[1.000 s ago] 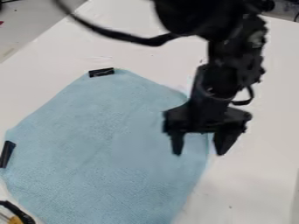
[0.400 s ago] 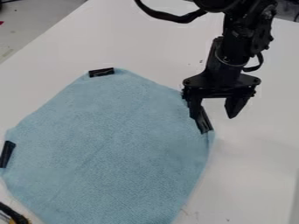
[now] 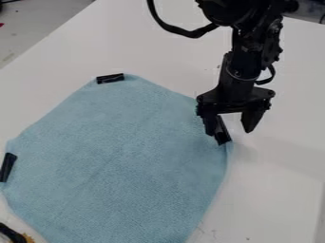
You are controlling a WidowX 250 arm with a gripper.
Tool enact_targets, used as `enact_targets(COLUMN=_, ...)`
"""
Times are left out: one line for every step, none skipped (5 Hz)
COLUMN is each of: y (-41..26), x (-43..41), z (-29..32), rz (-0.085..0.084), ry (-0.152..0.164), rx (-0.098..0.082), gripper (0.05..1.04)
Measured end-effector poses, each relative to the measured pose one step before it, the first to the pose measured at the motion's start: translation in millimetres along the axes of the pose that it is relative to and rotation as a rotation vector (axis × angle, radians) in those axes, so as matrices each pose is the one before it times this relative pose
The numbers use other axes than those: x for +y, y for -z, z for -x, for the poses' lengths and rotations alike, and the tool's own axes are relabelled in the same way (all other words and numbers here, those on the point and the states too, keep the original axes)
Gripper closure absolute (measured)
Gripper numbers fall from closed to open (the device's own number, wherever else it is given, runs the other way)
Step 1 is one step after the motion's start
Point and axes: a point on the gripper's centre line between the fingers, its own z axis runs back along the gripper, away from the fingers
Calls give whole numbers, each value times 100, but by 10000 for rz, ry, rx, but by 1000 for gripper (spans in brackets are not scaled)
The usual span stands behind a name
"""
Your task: Fold the cloth from top right to left
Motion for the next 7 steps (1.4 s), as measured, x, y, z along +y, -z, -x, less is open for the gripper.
enact_targets(y=677, x=-20, z=29, rz=-39, ry=143, rx=137, gripper=422)
enact_targets(y=205, x=-153, z=-67, rz=-23, ry=194, rx=46, gripper=722)
enact_targets(y=-142, x=-71, z=-74, rz=-10, ry=44, rx=14, gripper=924)
enact_targets(y=-29, x=106, z=-20, rz=-78, ry=8, rx=0, gripper=1015)
enact_targets(y=-187, x=671, z=379, rz=-433, ry=217, rx=269, gripper=1025)
enact_targets(y=-2752, x=1521, z=-977, rz=-179, ry=97, rx=-118, gripper=1026)
enact_targets(y=-2065, x=3233, z=-2136, rz=-14, ry=-594, rx=-360, gripper=1026)
